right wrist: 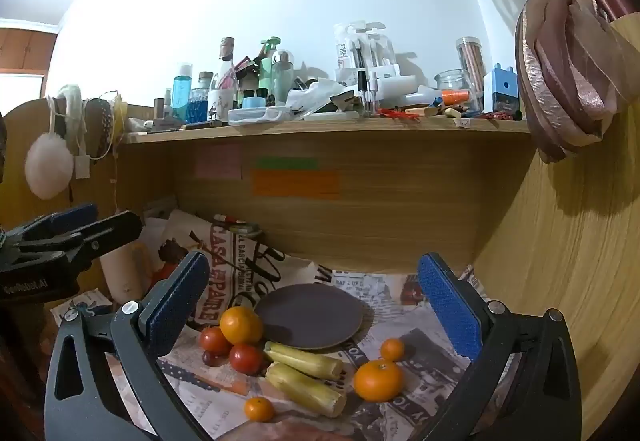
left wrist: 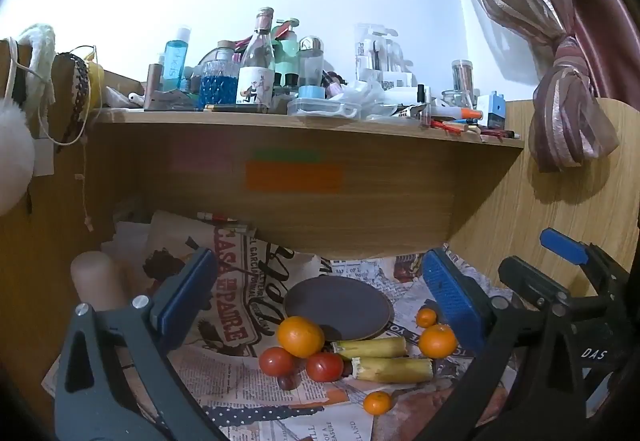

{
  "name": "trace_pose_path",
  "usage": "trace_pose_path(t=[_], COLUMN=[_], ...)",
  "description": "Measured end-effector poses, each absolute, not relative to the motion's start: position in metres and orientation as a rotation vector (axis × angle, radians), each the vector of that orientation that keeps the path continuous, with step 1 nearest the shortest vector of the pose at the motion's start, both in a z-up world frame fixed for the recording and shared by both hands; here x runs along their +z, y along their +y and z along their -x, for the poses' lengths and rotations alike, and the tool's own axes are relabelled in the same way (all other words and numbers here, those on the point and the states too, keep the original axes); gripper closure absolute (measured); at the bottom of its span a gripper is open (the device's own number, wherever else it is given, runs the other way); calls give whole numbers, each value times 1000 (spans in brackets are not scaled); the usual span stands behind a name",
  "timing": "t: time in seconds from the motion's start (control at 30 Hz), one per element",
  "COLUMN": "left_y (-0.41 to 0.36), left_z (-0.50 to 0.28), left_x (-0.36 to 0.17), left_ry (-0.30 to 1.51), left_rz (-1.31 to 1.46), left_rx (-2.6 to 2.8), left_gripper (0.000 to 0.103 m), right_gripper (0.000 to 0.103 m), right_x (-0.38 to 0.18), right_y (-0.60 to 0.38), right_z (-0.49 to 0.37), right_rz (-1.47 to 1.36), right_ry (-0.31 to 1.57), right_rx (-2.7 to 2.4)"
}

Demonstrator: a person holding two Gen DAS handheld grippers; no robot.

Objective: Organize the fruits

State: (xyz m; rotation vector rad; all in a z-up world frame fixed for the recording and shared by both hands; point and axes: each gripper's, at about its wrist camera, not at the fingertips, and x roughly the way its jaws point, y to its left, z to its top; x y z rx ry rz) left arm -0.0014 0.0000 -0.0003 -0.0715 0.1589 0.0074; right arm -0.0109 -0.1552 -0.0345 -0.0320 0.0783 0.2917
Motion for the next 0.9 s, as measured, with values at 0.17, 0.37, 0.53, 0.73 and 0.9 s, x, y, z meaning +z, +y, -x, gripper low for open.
trace_pose_path(t=[0.17,0.37,0.53,0.73,0.9], left_y=[1,2,-1,-3,-7], left_z=[5,-3,-7,-9,-9], left_x=[0,-5,-9,-11,-11], left_ry=[159,177,180,185,185], left_rz=[74,64,62,56,54], left_rx=[15,-8,-8,-7,-6], left_gripper=[0,0,0,0,0], right_gripper=[0,0,0,0,0], right_x=[-34,-34,-36,-35,-35], right_y=[-156,-156,-156,-157,-156], right_z=[12,13,11,13,15], right_rz=[27,23,20,19,18], right_ry=[71,73,70,70,71], right_rx=[293,292,293,295,297])
